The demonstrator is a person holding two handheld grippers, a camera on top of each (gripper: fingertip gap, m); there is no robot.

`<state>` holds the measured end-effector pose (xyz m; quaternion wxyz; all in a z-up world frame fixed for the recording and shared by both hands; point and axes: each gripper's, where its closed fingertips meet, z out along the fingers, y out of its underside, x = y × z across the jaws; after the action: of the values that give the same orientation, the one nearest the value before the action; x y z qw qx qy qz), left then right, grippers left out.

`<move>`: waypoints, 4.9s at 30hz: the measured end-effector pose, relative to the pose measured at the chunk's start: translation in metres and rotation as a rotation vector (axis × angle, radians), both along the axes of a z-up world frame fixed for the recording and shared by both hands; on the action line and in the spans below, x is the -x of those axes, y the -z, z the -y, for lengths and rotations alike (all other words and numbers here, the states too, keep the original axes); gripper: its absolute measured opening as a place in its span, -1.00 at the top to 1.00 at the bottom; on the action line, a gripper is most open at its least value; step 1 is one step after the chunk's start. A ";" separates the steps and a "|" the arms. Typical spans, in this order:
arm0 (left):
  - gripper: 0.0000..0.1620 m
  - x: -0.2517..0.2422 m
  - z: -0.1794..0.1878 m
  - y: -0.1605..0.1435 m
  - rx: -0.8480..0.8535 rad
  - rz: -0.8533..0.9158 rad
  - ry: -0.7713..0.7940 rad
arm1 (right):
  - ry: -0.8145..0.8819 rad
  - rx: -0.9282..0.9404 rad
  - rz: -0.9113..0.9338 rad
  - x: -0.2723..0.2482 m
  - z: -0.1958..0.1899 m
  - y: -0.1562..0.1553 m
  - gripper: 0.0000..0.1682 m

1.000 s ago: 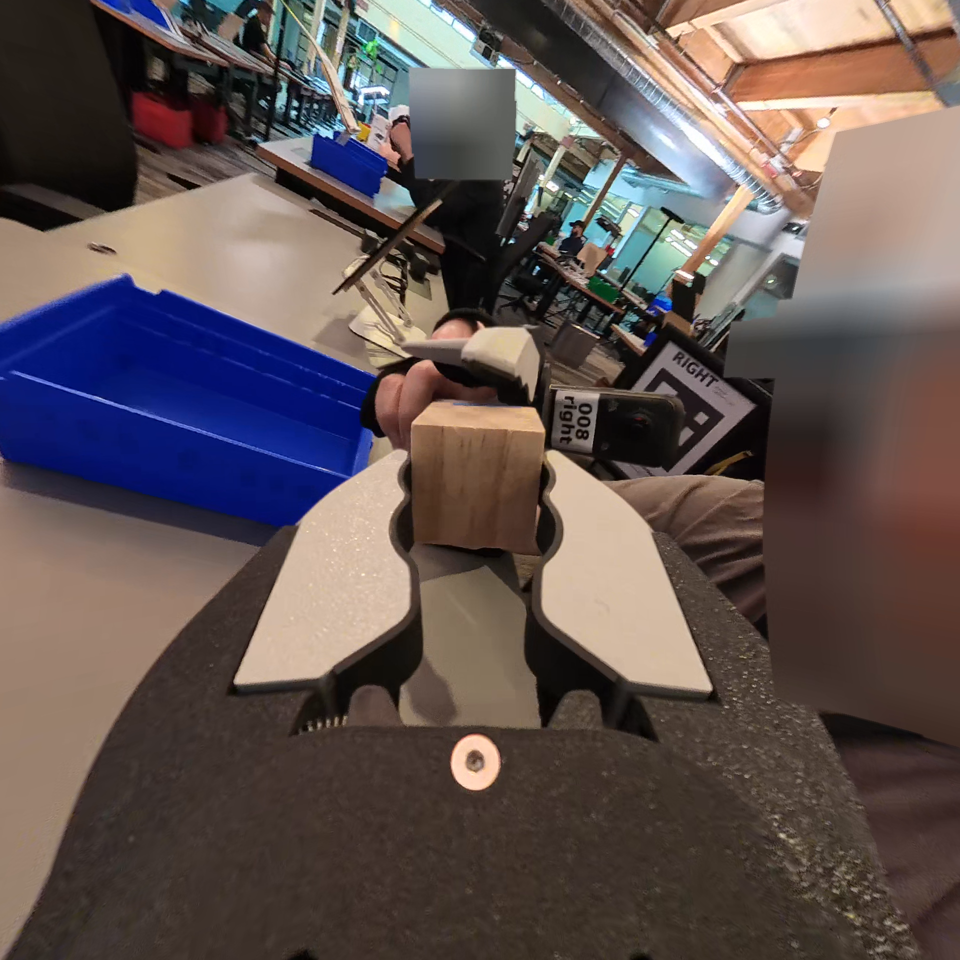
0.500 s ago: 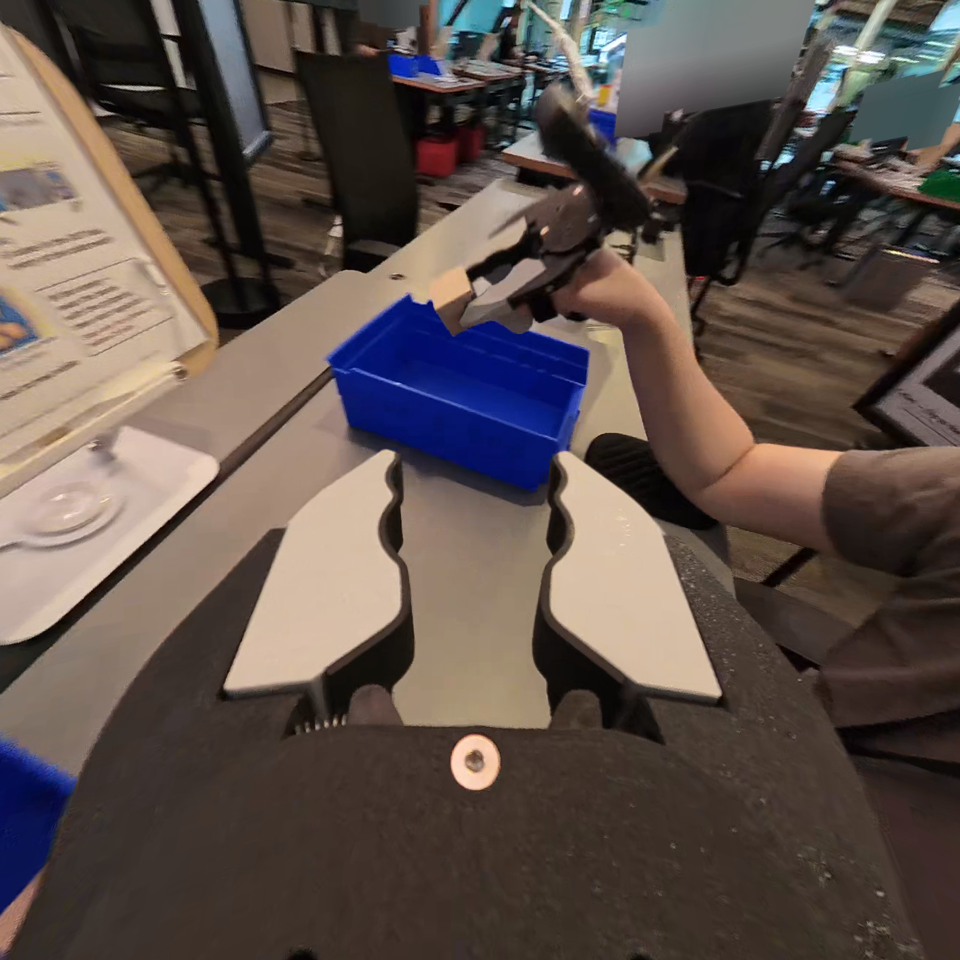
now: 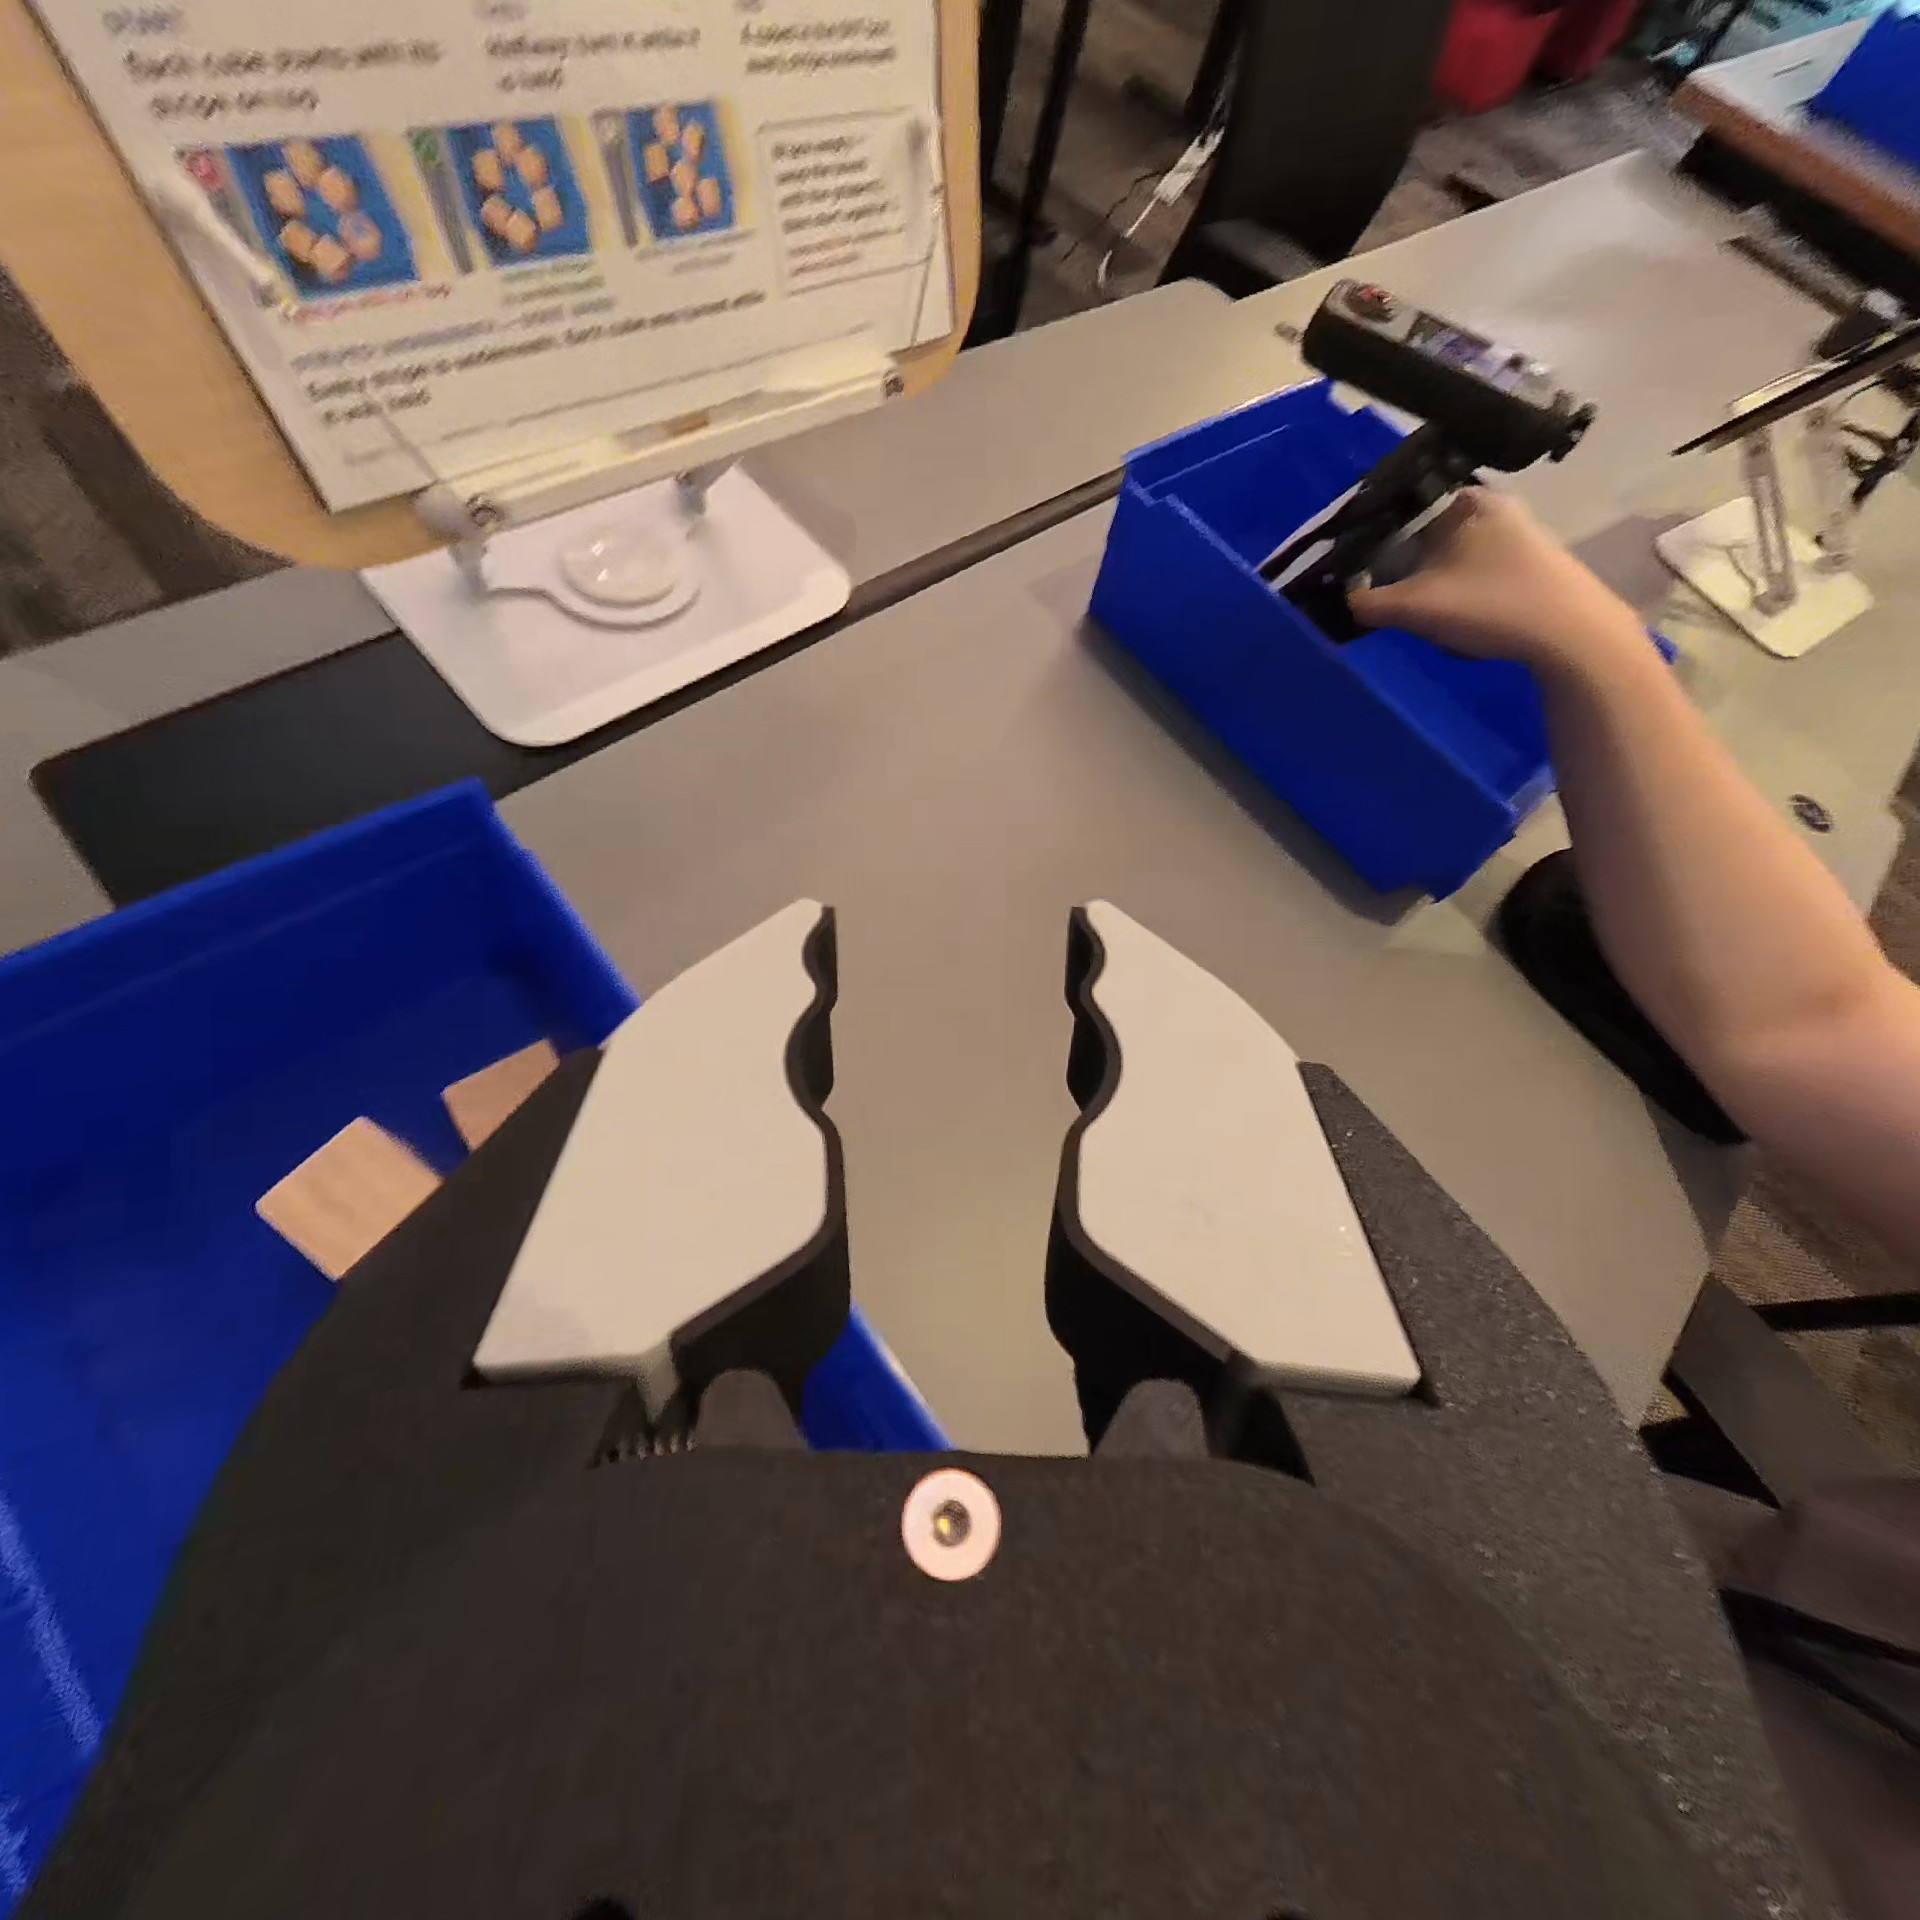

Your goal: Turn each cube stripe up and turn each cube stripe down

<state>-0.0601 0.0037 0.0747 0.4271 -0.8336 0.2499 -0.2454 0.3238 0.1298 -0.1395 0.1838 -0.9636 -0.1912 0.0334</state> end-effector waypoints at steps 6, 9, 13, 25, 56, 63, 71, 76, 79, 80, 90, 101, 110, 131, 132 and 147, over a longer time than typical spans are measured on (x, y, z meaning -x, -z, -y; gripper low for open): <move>0.47 0.036 -0.014 0.014 0.007 -0.103 -0.138 | -0.049 -0.058 0.007 0.006 -0.011 0.002 0.41; 0.47 0.061 -0.020 0.020 -0.004 -0.176 -0.209 | -0.051 -0.162 -0.004 0.003 -0.017 -0.020 0.33; 0.47 0.089 -0.009 0.050 0.137 -0.252 -0.222 | -0.089 -0.350 -0.025 0.002 -0.023 -0.063 0.34; 0.45 0.163 -0.028 0.130 0.408 -0.422 -0.471 | -0.161 -0.346 0.046 0.002 -0.018 -0.061 0.34; 0.33 0.164 -0.026 0.202 0.753 -0.384 -0.602 | -0.236 -0.277 0.131 0.003 -0.012 -0.042 0.34; 0.40 0.163 -0.026 0.212 0.775 -0.458 -0.627 | -0.246 -0.259 0.153 0.003 -0.011 -0.037 0.34; 0.41 0.168 -0.023 0.208 0.759 -0.570 -0.590 | -0.236 -0.295 0.162 0.002 -0.012 -0.045 0.35; 0.41 0.160 -0.025 0.154 0.599 -0.418 -0.583 | -0.180 -0.468 0.170 0.001 -0.017 -0.085 0.34; 0.42 0.113 -0.026 0.093 0.378 -0.201 -0.426 | -0.216 -0.639 0.137 0.024 -0.010 -0.127 0.34; 0.42 0.091 -0.025 0.071 0.296 -0.121 -0.344 | -0.261 -0.704 0.103 0.042 -0.003 -0.143 0.34; 0.43 -0.100 0.032 -0.009 0.195 0.455 0.446 | -1.082 -1.161 -0.358 0.252 0.169 -0.210 0.27; 0.43 -0.126 0.045 -0.014 0.268 0.592 0.554 | -0.929 -1.302 -0.465 0.270 0.172 -0.212 0.24; 0.37 -0.131 0.041 -0.015 0.239 0.624 0.570 | -0.952 -1.236 -0.594 0.263 0.175 -0.217 0.49; 0.53 -0.042 0.006 -0.029 -0.033 0.325 0.194 | 0.102 0.013 0.032 -0.064 0.009 -0.016 0.46; 0.53 -0.042 0.006 -0.028 -0.030 0.316 0.188 | 0.107 0.024 0.035 -0.064 0.009 -0.013 0.46; 0.58 -0.040 -0.002 -0.015 0.046 0.338 0.171 | 0.123 -0.076 -0.038 -0.057 -0.016 -0.004 0.39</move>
<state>-0.0200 0.0060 0.0895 0.4217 -0.7656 0.2388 -0.4231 0.3808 0.1455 -0.1356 0.2254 -0.9651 -0.1291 0.0329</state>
